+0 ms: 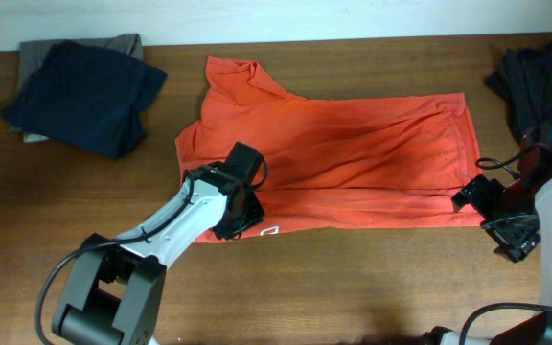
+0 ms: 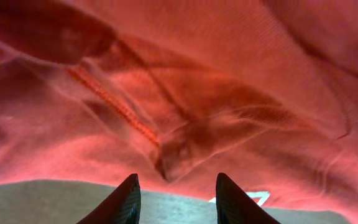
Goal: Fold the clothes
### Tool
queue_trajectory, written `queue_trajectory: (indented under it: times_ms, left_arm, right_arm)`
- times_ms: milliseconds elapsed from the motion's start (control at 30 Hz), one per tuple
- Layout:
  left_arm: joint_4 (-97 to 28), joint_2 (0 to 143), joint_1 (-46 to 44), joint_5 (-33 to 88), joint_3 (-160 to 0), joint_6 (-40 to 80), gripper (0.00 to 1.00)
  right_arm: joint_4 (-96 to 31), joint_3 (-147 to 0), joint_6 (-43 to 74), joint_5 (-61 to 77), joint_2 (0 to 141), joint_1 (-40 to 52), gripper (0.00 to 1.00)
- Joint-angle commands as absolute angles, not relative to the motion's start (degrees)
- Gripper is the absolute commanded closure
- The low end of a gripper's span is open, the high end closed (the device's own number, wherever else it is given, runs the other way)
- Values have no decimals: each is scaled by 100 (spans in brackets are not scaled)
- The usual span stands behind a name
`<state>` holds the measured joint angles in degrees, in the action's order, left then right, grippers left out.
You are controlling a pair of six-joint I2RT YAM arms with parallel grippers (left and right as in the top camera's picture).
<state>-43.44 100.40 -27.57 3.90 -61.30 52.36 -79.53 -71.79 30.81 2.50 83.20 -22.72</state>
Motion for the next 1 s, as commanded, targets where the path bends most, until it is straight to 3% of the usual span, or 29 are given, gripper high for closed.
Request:
queue_trajectory:
  times_ms: [0, 333, 500, 767, 967]
  left_arm:
    - [-4259, 10143, -2665, 368, -6193, 5334, 61]
    - [-4206, 10486, -2571, 388, -6193, 5332, 62]
    - [-4147, 10501, -2571, 388, -6193, 5332, 77]
    - [-4287, 10499, -2571, 395, -6337, 5308, 88]
    - [-4720, 10488, -2571, 388, -6792, 5129, 89]
  right_arm:
    - [-7981, -7124, 3020, 235, 8254, -2250, 1]
    - [-7979, -7124, 3020, 235, 8254, -2250, 1]
    - [-7977, -7124, 3022, 235, 8254, -2250, 1]
    - [-7972, -7124, 3022, 213, 8254, -2250, 1]
    - [-7948, -7124, 3024, 128, 8254, -2250, 1]
